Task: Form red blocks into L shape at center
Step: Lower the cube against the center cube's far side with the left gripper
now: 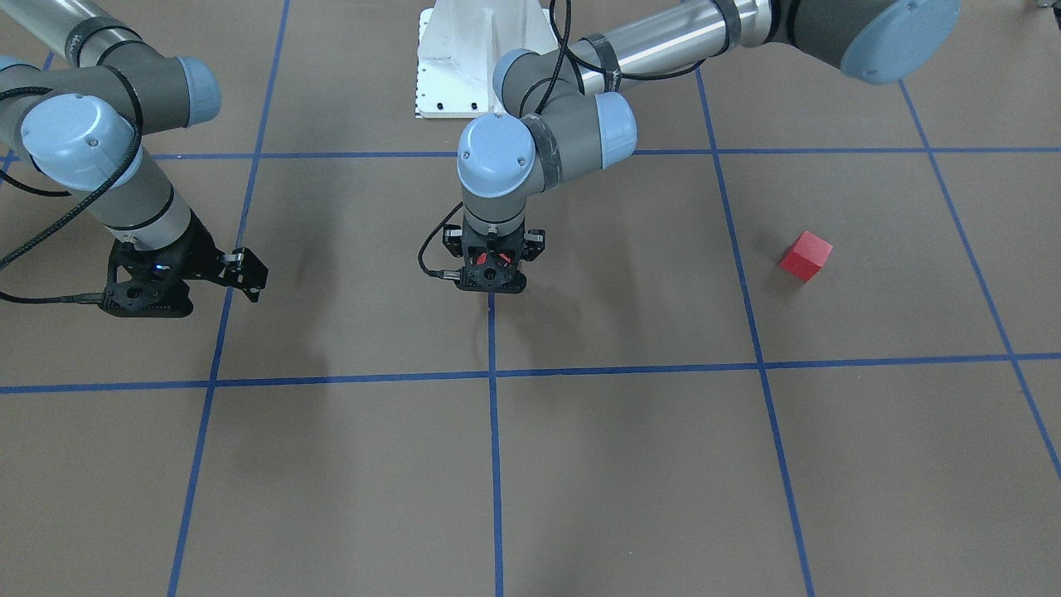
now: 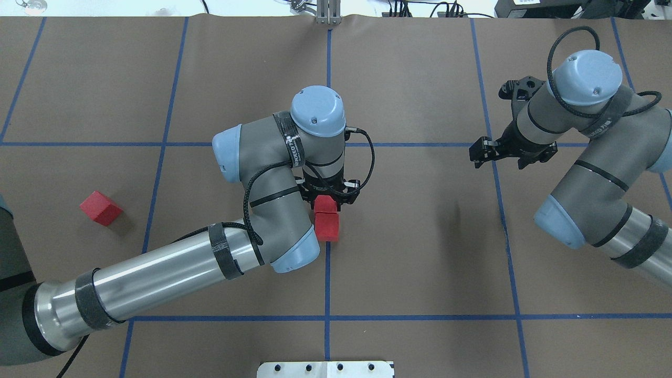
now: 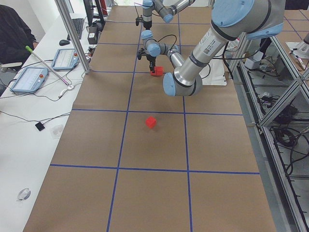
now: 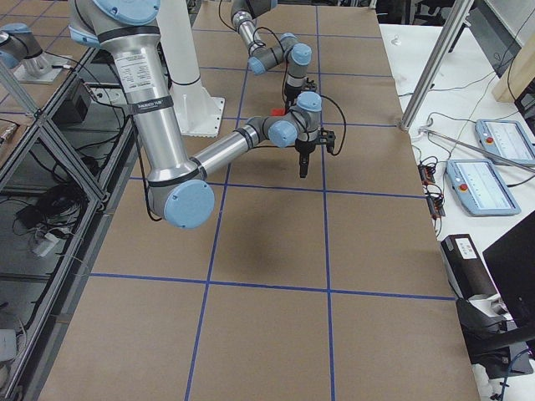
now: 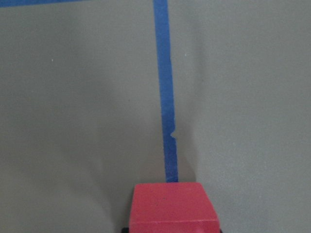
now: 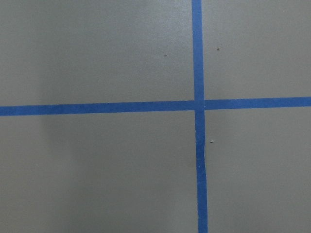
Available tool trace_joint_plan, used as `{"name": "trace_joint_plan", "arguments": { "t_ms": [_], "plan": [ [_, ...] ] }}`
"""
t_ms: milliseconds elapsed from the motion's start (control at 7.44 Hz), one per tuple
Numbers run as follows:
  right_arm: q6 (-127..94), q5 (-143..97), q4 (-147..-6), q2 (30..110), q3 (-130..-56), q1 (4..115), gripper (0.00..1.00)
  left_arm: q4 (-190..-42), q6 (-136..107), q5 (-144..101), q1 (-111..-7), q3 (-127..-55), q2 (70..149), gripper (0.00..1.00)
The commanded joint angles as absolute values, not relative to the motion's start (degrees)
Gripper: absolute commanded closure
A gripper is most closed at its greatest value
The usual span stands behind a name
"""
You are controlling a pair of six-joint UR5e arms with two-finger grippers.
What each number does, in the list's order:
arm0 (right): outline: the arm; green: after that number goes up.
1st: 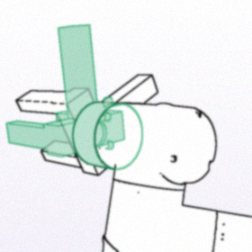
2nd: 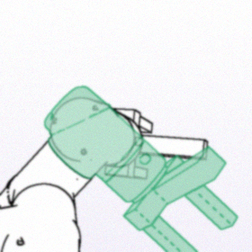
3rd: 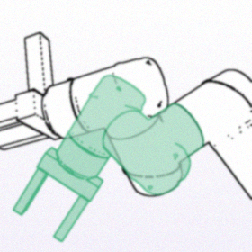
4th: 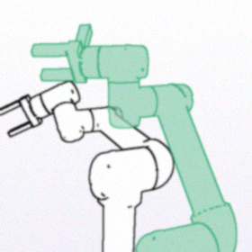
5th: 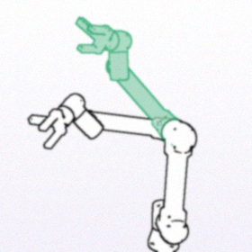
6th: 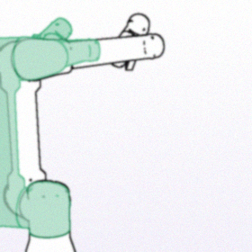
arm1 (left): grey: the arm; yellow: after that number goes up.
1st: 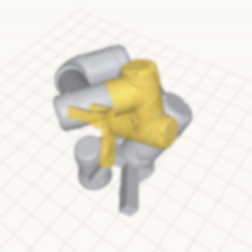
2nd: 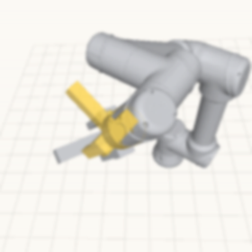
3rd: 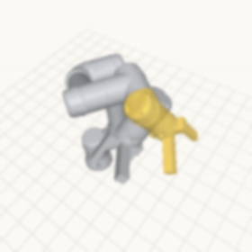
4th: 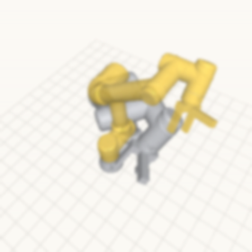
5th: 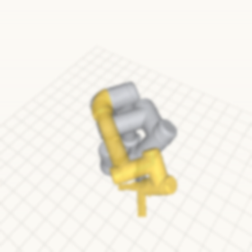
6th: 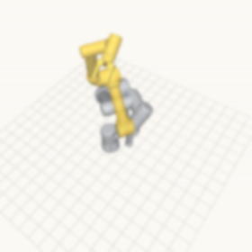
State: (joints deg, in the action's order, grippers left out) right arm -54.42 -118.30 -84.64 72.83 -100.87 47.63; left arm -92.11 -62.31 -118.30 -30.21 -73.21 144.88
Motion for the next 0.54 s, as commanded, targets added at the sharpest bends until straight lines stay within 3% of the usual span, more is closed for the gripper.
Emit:
{"name": "trace_joint_plan", "arguments": {
  "t_ms": [0, 134, 269, 403],
  "plan": [
    [-54.4, -118.3, -84.6, 72.9, -100.8, 47.6, 0.0, -92.2, -61.8, -118.3, -30.1, -73.2, 144.8, 0.52],
    [-54.4, -118.3, -84.6, 72.9, -100.8, 47.6, 0.0, -92.2, -61.5, -118.3, -30.0, -73.2, 144.8, 0.2],
    [-54.4, -118.3, -84.6, 73.3, -100.9, 47.6, 0.0, -92.2, -61.8, -118.3, -29.7, -73.3, 144.8, 0.01],
    [-54.4, -118.3, -84.6, 73.3, -100.9, 47.6, 0.0, -92.2, -62.1, -118.3, -29.4, -73.3, 144.8, 0.0]
  ]
}}
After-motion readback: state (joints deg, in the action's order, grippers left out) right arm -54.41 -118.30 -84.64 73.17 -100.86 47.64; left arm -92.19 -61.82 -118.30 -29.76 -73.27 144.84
